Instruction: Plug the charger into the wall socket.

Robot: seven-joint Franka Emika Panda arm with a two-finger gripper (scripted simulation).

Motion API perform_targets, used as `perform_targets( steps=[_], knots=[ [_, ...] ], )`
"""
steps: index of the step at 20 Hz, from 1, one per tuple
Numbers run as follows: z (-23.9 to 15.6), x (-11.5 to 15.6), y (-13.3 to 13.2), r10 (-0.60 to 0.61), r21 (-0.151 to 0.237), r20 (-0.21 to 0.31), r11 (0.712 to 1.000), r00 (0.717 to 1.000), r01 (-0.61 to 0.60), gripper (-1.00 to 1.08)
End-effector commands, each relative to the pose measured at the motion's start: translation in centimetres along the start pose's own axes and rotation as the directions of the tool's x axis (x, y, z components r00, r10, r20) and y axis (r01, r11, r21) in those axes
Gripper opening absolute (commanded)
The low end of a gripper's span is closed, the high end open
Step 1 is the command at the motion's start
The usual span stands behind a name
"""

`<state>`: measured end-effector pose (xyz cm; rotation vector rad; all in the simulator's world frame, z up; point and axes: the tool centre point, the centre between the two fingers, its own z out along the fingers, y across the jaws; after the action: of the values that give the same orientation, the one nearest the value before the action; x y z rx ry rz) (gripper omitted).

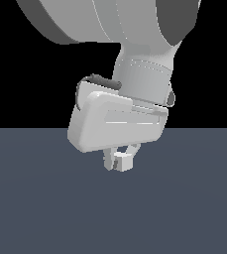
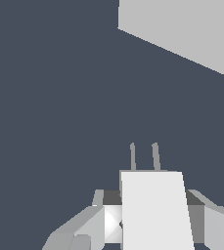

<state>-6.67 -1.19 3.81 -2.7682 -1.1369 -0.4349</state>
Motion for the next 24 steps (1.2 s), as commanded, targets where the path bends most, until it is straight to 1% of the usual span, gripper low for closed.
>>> perform_targets(
  steps=[1, 7, 14, 19, 24],
  knots=[
    [-0.6, 0.6, -0.2, 0.061, -0.020, -0.003, 0.998, 0.998, -0.061, -1.00],
    [-2.0, 2.0, -0.6, 0.200, -0.064, -0.011, 0.978, 0.980, -0.201, -1.00],
    [-3.3, 3.4, -0.9, 0.336, -0.107, -0.024, 0.936, 0.942, -0.336, -1.00],
    [-4.0, 4.2, -1.0, 0.410, -0.131, -0.032, 0.902, 0.911, -0.411, -1.00],
    [-4.5, 4.8, -1.0, 0.459, -0.147, -0.038, 0.876, 0.888, -0.459, -1.00]
  ],
)
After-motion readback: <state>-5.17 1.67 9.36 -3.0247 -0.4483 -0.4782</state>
